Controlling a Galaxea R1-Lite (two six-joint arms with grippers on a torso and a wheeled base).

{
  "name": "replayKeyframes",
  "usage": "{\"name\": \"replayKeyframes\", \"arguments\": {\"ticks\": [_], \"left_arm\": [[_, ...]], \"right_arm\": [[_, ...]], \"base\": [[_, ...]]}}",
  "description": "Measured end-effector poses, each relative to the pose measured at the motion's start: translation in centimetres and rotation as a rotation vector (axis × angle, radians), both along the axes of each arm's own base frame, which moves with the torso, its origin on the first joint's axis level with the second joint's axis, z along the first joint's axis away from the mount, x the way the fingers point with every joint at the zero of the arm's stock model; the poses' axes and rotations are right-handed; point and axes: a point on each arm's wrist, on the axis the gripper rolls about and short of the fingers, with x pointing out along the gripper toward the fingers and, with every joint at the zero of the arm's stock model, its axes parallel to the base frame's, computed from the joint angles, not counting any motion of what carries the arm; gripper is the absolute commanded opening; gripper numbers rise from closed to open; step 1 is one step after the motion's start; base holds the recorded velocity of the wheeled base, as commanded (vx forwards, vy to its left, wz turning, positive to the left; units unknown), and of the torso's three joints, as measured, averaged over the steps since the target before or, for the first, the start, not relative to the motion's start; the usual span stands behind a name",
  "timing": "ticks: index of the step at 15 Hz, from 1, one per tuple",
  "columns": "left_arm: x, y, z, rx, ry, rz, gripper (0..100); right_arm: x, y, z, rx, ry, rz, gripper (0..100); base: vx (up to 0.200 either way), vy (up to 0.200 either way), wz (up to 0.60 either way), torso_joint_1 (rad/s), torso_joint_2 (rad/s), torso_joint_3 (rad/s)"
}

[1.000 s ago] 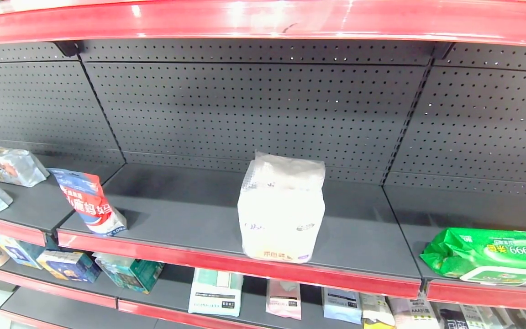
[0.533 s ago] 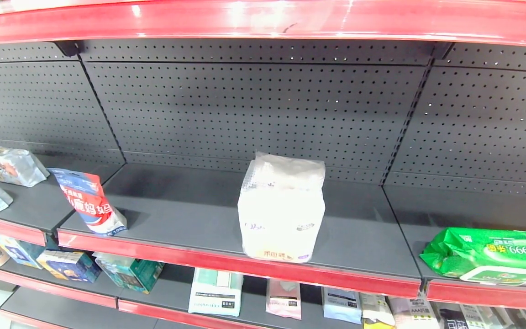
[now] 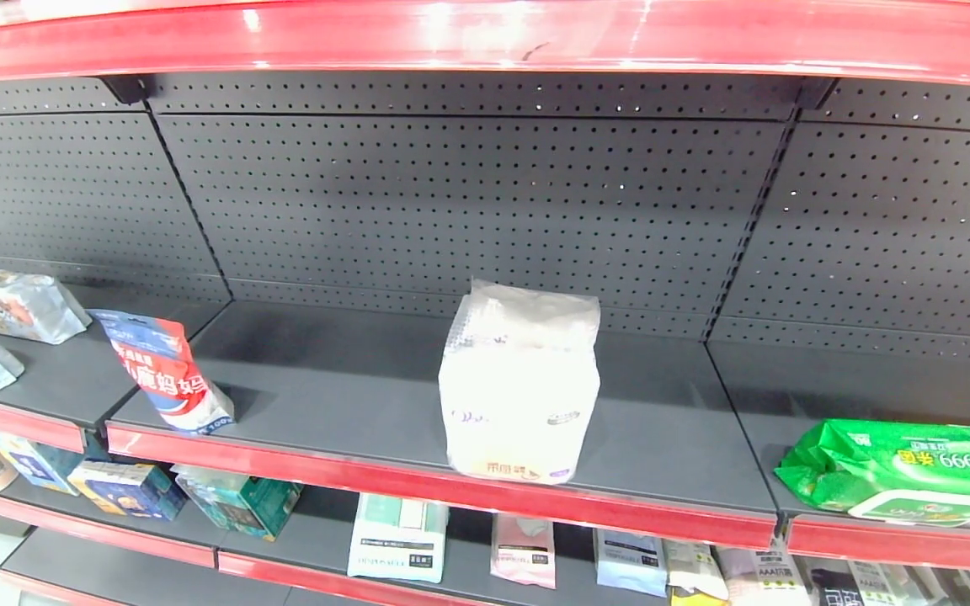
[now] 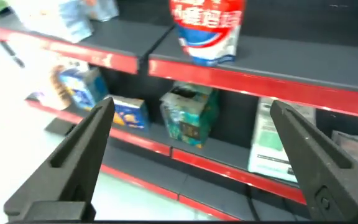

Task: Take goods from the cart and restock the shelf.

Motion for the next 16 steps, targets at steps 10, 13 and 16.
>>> {"name": "replayKeyframes", "arguments": {"ticks": [10, 13, 16], "left_arm": [[-1.0, -0.7, -0.2, -0.050, -0.134, -0.249, 100], [-1.1, -0.5, -0.4, -0.180, -0.181, -0.133, 100], [-1.2, -0.6, -0.4, -0.164, -0.178, -0.168, 100]], "right_arm": [[0.0, 0.0, 0.0, 0.001, 0.000, -0.001, 100], [0.0, 0.0, 0.0, -0.001, 0.000, -0.002, 100], [0.0, 0.0, 0.0, -0.003, 0.000, -0.002, 100]], "base": [[0.000, 0.000, 0.00, 0.000, 0.00, 0.000], [0.000, 0.000, 0.00, 0.000, 0.00, 0.000], [0.000, 0.000, 0.00, 0.000, 0.00, 0.000]]}}
